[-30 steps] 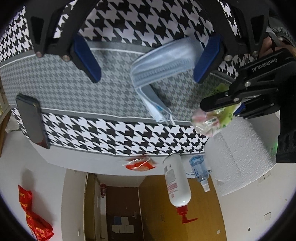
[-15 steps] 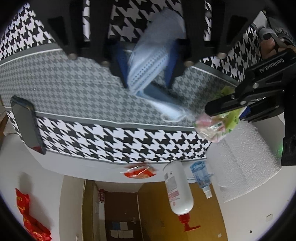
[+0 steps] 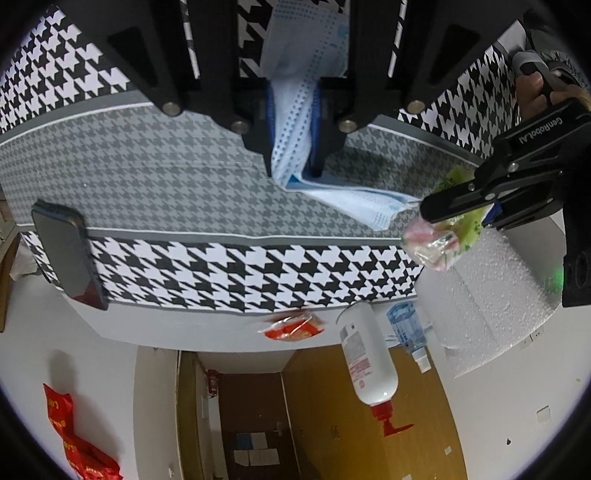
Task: Organize soft objects
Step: 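Close the right gripper on the blue mask and lift it, then carry the tissue packet and blue mask with both grippers to the white foam box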
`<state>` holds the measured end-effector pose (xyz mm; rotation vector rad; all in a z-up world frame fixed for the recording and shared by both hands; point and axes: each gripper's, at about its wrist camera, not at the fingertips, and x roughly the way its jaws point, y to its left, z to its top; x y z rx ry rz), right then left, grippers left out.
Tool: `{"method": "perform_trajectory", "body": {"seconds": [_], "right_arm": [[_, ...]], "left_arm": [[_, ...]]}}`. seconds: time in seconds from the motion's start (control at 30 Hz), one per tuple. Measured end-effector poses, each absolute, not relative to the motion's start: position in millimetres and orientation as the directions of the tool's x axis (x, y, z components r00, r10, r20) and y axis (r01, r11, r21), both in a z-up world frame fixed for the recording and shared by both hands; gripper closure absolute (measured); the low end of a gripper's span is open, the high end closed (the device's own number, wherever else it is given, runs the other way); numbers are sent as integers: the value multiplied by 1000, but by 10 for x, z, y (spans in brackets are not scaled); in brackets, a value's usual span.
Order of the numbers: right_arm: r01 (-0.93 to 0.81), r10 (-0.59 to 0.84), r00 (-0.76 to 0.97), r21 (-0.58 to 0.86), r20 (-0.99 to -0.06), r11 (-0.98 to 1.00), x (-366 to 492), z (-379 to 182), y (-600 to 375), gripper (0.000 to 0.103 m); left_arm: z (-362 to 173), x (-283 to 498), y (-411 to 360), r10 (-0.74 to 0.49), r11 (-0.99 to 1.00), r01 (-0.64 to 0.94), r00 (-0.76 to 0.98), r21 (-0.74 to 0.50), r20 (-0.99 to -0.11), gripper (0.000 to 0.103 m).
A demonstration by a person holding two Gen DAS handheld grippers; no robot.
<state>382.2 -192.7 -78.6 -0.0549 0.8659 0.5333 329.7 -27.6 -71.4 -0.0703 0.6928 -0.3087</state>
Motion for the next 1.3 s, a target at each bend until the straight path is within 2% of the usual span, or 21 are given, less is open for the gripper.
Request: {"method": "perform_trajectory", "body": {"seconds": [1.03,1.3], "right_arm": [[-393,404,594,187,-696,900,3533,-600,-2205,84],[-381,413,620,204,-667,902,3435,-543,-2212,84]], "left_arm": [[-670,3249,-279,-297,954,255,738,-157,-606,75],[-602,3168,-294,-289,956,257,761,-139,-581,75]]}}
